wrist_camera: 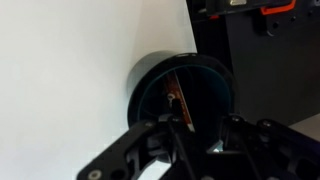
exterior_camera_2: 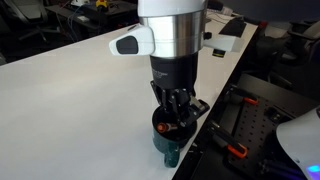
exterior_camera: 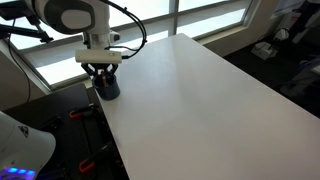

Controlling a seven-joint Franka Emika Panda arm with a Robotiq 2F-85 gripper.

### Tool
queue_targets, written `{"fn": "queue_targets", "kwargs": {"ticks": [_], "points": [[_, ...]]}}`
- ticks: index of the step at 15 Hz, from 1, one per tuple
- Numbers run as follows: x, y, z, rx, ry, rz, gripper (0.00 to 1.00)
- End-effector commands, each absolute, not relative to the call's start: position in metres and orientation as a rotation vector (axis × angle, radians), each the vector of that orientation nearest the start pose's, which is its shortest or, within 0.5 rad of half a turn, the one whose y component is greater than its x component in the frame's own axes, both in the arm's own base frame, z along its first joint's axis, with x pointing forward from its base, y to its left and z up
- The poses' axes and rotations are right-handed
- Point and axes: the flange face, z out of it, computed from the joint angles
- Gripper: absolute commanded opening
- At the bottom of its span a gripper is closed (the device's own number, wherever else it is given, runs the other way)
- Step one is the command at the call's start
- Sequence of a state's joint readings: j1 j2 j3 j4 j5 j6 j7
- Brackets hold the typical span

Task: Remove the marker from the mug cup and place it on the table

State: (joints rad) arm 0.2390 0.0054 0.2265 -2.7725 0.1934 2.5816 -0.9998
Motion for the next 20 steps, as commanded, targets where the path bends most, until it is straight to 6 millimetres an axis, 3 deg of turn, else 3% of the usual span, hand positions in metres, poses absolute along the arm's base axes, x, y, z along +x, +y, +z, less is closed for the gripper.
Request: {"fn": "queue_targets", "kwargs": {"ticks": [1,3,6,8,10,12,20], "points": [[0.326,0.161,0.195,-2.389,-1.823,0.254,0.30],[0.326,0.161,0.194,-2.383,-1.830,0.260,0.31],[0.325,0.161,0.192,-2.375,-1.850,0.269,0.40],[0.324,0.160,0.189,-2.368,-1.873,0.285,0.35],[0.323,0.159,0.183,-2.358,-1.900,0.312,0.10],[0.321,0.157,0.176,-2.338,-1.931,0.342,0.02],[0.315,0.147,0.161,-2.325,-1.920,0.420,0.00]]}}
